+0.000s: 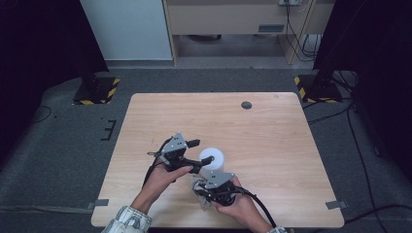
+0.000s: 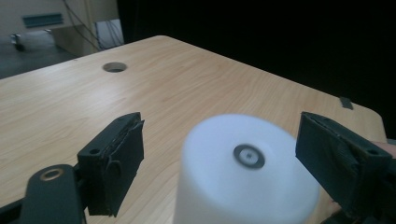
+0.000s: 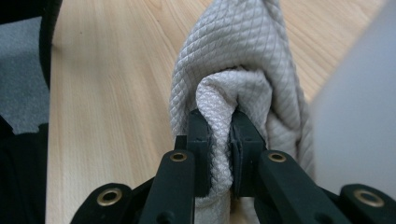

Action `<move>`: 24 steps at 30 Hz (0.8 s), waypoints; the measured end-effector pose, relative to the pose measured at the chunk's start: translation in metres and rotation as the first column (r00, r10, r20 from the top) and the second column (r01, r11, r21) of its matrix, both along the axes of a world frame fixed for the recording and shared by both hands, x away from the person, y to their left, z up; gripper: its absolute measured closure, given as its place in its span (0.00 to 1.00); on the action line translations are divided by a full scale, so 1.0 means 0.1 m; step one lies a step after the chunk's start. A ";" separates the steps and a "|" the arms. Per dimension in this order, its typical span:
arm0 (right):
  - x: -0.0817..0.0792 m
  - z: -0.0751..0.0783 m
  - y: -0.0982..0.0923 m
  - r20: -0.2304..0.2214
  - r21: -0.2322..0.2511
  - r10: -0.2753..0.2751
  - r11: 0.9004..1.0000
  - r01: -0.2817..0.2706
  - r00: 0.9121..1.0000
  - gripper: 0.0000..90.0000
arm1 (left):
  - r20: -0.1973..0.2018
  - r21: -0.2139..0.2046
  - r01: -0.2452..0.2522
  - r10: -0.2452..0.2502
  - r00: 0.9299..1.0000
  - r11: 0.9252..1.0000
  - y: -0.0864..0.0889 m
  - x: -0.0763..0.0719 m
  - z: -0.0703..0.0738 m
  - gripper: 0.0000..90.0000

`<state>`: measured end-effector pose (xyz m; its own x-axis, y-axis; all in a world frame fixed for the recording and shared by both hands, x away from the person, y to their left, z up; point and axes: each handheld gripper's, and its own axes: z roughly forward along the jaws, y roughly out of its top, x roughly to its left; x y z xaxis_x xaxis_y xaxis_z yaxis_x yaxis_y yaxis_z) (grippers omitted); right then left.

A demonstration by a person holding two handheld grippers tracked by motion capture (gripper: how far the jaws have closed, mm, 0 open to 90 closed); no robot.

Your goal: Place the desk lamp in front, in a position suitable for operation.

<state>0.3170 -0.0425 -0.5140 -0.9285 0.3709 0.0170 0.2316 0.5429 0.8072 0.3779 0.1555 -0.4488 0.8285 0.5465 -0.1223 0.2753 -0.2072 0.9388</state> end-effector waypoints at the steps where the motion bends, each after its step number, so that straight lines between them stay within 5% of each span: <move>1: -0.01 -0.01 0.03 0.000 -0.003 -0.002 1.000 0.002 1.000 0.89 | 0.008 0.005 -0.012 0.012 1.000 1.000 0.06 -0.04 0.00 0.16; 5: -0.06 -0.08 0.12 0.009 -0.010 -0.006 1.000 0.006 1.000 0.88 | 0.002 0.005 -0.064 0.064 0.998 0.998 0.32 -0.18 -0.05 0.16; 10: -0.11 -0.16 0.23 0.008 -0.015 -0.031 0.999 0.031 0.999 0.85 | -0.007 0.056 -0.118 0.119 0.993 0.991 0.53 -0.29 -0.17 0.15; 24: -0.11 -0.15 0.30 0.038 -0.011 -0.086 0.996 0.086 0.996 0.56 | -0.037 0.149 -0.164 0.171 0.985 0.975 0.69 -0.36 -0.24 0.14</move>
